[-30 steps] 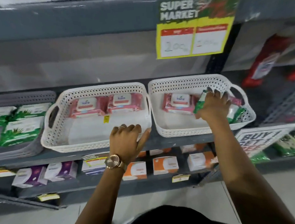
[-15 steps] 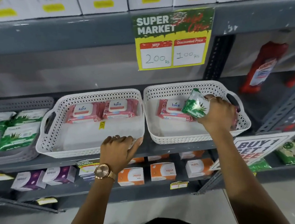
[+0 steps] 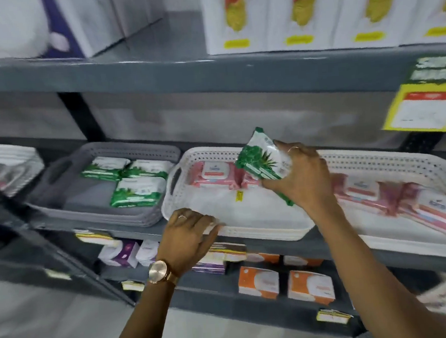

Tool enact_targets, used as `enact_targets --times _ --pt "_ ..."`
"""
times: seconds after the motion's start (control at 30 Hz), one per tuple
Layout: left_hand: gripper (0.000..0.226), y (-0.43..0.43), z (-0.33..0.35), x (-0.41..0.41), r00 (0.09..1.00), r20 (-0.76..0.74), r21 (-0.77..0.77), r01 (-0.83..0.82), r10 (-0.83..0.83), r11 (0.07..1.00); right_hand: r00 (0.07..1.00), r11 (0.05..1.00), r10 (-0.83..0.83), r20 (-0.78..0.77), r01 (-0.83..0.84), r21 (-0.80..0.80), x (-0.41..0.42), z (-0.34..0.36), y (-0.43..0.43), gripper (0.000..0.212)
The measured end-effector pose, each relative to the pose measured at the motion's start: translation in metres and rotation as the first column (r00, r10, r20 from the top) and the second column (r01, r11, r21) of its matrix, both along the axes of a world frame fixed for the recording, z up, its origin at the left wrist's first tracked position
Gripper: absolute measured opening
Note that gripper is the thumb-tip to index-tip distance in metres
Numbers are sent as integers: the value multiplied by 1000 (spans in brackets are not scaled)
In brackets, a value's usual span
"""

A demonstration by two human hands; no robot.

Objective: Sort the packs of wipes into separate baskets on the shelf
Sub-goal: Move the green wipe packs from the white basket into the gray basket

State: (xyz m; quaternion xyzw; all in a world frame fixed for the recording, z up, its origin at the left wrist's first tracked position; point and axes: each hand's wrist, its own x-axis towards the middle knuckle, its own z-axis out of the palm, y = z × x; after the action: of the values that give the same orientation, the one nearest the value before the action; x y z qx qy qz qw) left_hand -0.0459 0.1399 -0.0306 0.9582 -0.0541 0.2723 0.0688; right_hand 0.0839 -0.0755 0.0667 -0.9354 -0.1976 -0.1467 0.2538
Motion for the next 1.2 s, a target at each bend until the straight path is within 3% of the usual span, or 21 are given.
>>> enact_targets --times 0.13,0.3,0.5,0.67,0.8,1.0,1.1,1.2 --pt "38 73 1 -27 975 38 4 -220 220 975 984 987 159 -79 -157 31 -9 5 94 95" --pt "46 167 -4 -54 869 -108 -29 -489 483 872 938 942 331 -99 -335 -28 -18 2 221 95" --pt "49 229 -18 -58 879 -168 -69 -462 446 884 890 878 438 -123 -454 -154 -26 -26 360 94" --pt "53 233 -36 -56 905 -91 -150 -425 415 893 875 836 469 -120 -483 -259 -26 -50 437 94" --pt "44 235 -43 -52 919 2 -162 -389 394 907 865 789 486 -124 -495 -364 -28 -69 463 89" --pt "49 234 -44 -51 918 34 -166 -384 394 908 868 775 472 -153 -491 -398 -26 -74 456 86" --pt "54 232 -43 -51 910 -8 -174 -409 414 896 880 831 448 -156 -475 -290 -23 -64 441 91" --pt "54 225 -38 -49 908 -8 -207 -412 419 888 898 890 421 -128 -436 -132 -18 -53 414 74"
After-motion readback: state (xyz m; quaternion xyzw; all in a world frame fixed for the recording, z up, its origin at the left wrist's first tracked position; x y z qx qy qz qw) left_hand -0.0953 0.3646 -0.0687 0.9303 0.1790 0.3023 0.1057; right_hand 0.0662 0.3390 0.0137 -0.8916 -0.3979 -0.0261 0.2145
